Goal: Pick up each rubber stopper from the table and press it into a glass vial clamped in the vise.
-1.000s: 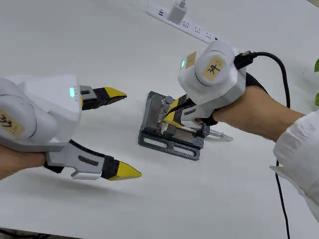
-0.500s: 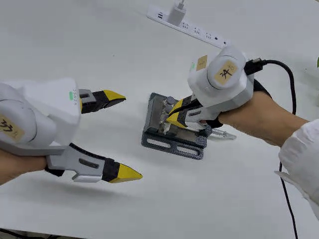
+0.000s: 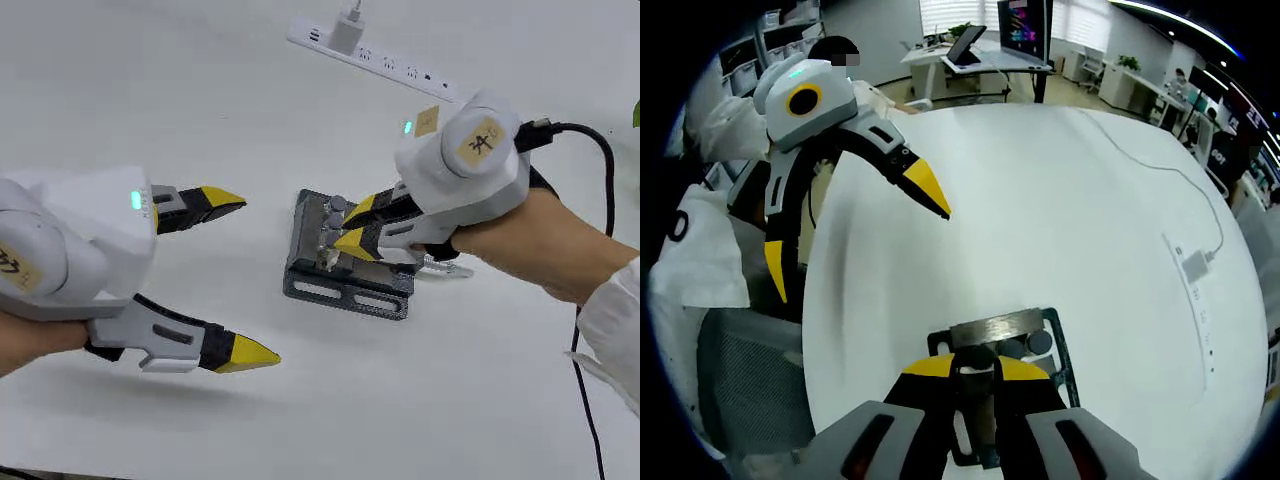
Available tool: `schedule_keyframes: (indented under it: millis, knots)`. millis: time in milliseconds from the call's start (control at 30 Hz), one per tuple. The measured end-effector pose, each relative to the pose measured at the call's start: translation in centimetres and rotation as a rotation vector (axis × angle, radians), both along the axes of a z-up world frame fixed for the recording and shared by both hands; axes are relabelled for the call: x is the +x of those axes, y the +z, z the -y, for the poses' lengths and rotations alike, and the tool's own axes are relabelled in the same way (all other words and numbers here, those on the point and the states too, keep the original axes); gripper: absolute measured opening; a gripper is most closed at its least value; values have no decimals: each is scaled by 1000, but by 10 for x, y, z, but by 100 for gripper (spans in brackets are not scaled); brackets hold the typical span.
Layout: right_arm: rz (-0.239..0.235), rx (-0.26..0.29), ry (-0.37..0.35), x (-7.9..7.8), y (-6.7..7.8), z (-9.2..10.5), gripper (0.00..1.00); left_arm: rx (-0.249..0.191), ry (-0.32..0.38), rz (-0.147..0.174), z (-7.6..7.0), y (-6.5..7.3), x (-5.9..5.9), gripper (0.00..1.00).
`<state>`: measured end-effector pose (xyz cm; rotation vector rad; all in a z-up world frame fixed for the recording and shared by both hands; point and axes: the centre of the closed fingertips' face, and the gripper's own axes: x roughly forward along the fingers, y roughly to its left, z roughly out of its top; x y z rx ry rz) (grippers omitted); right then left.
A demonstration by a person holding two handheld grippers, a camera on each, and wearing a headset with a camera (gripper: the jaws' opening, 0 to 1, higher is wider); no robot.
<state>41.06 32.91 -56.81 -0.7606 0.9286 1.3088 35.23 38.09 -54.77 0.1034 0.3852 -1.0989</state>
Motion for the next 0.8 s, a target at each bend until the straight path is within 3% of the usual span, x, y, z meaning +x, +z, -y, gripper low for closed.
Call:
schedule_keyframes:
  millis: [367, 567, 800]
  knots:
    - [3, 77, -85, 5, 9, 21, 24, 13, -13, 4, 0, 1, 0, 89]
    - [11, 127, -104, 1, 16, 30, 38, 35, -27, 18, -1, 2, 1, 94]
    - [17, 174, -136, -5, 17, 44, 46, 66, -37, 27, -3, 1, 3, 97]
